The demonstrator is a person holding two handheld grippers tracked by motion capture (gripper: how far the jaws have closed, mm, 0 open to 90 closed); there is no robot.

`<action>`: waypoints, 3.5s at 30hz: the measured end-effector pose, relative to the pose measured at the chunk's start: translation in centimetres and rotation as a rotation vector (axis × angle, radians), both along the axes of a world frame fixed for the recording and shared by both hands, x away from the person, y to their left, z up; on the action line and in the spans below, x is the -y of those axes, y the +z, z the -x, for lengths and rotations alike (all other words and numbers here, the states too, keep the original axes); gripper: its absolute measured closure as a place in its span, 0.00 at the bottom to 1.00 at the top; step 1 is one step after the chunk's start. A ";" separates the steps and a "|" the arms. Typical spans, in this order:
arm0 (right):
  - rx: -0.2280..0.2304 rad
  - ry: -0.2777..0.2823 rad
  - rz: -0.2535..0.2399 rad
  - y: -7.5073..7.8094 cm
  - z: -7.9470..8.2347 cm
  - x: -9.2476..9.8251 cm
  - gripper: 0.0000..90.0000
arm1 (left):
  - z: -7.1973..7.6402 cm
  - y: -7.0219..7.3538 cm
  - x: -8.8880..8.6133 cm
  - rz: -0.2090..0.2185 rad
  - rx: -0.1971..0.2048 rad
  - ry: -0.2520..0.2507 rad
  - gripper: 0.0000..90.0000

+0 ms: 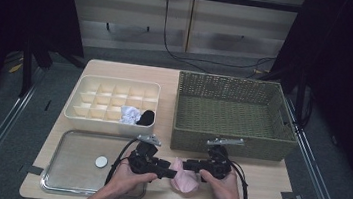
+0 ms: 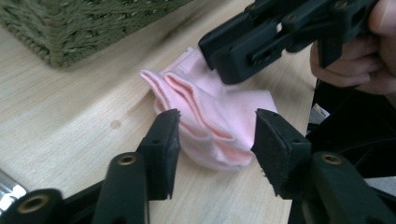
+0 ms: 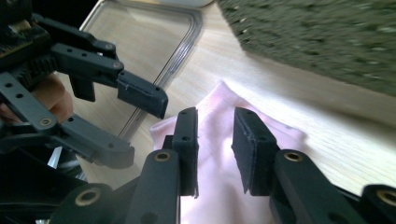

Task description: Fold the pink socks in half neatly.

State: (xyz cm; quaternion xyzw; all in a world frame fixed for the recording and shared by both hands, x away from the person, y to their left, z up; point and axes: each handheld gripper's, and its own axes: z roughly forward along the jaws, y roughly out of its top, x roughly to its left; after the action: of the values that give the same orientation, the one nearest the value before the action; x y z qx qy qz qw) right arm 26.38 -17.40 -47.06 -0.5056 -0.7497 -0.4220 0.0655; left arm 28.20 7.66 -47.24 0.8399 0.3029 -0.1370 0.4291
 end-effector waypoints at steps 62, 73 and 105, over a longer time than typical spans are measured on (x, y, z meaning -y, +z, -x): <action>-0.154 -0.049 -0.036 -3.3 1.0 2.1 0.88 | 0.7 -2.0 3.6 -0.100 0.036 -0.056 0.89; -0.103 -0.035 -0.095 -1.4 1.2 1.8 0.94 | 0.7 -2.2 4.1 -0.097 0.037 -0.050 0.91; -0.099 -0.025 -0.056 -0.8 1.9 3.1 0.94 | 0.1 -2.4 4.4 -0.123 0.019 0.002 0.71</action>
State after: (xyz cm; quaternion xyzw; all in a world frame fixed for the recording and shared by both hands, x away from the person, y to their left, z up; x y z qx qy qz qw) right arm 24.43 -20.53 -47.83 -0.5333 -0.7269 -0.4182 0.1112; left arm 28.15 3.28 -49.60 0.8657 0.3075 -0.1100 0.3794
